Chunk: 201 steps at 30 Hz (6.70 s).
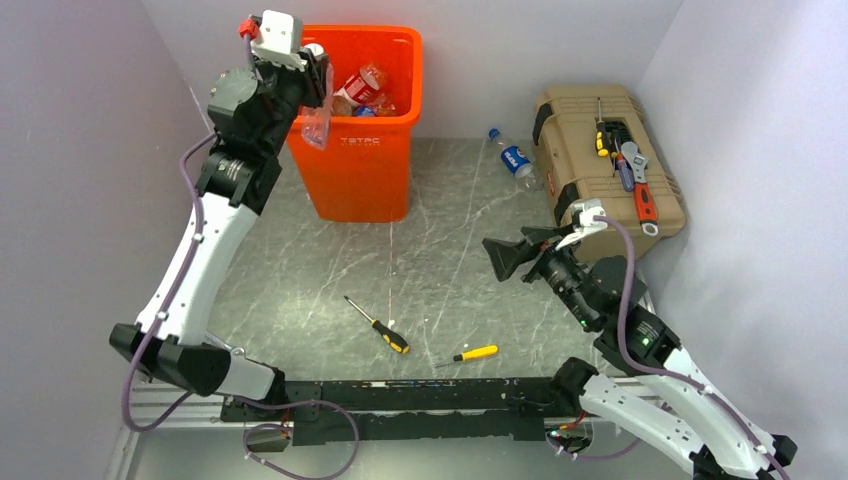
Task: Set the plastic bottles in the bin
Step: Place the plastic bottle in the trash bin, then pick up the plastic bottle at the center of the board, then place the plastic bottle in the trash bin, then reset both arms
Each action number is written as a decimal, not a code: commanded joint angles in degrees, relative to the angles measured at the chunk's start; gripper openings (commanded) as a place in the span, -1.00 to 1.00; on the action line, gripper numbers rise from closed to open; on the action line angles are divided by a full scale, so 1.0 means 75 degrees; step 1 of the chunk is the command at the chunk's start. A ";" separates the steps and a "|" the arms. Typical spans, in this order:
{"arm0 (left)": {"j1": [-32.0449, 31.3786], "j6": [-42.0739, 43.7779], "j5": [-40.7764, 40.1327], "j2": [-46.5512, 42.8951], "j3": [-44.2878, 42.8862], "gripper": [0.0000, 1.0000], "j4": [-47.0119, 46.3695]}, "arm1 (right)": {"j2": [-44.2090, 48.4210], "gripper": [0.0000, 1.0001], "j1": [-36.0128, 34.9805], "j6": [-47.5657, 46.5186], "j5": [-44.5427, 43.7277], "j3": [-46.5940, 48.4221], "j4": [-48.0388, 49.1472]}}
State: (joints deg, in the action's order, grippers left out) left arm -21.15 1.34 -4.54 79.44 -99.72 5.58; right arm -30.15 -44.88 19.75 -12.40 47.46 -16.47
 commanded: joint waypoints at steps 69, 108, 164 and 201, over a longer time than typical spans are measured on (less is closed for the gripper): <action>0.1289 -0.1851 0.2633 0.0140 0.0750 0.99 -0.2122 | -1.4507 0.80 0.4628 -0.0487 -0.0657 0.9111 -0.1381; 0.0194 -0.5672 0.6638 -0.0642 0.1823 0.98 -0.3330 | -0.0795 -0.12 0.1253 -0.0263 0.3225 -0.1233 0.4186; 0.0884 -0.1066 0.1912 0.2155 -0.3070 -1.00 -0.1546 | -0.0218 1.00 0.0864 -0.0033 0.3245 0.0242 0.1961; 0.0922 -0.3851 -0.1044 -0.4073 0.2640 0.99 0.6557 | -0.0612 1.00 0.0875 0.1367 -0.1654 -0.0464 -0.0300</action>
State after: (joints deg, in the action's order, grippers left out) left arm -14.11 -19.90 -15.16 50.24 -87.44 49.50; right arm -33.56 -38.20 27.66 -22.70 43.38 -17.65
